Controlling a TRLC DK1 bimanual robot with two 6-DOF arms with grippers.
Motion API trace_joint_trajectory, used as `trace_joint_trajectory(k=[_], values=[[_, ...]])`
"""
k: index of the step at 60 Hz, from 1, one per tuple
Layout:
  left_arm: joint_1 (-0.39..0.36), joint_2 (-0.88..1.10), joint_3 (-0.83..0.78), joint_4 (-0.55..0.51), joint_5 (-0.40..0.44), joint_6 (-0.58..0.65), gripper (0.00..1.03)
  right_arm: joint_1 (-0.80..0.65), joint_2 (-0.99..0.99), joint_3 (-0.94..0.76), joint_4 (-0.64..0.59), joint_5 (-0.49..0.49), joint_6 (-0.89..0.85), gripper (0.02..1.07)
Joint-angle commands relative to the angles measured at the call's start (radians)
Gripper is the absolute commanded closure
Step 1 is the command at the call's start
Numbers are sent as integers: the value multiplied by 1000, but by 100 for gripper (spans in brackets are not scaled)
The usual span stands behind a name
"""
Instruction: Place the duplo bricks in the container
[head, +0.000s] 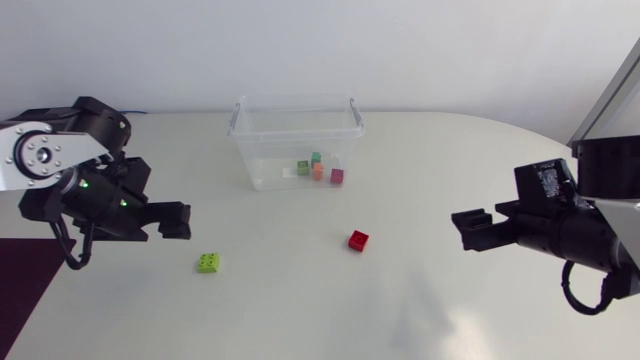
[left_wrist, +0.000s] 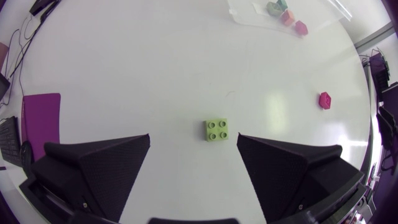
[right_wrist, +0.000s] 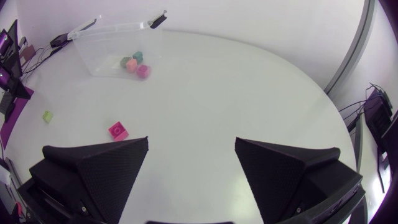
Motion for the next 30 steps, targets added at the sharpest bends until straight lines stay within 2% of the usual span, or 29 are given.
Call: trace_joint_trajectory(k=[1,6,12,30], values=[[-23,60,40,-15,10,-30,6,42,23,37,-49,-3,33,6],[-48,116,49,-18,8,-45,6,66,27,39,-68,12,26,6],[-66,174,61,-19,6,-65,8,75,55,56,-67,-58,-5,6],[-111,283,92,-1,-30,-97,11,151,256,145,-55,-63,-53,6]])
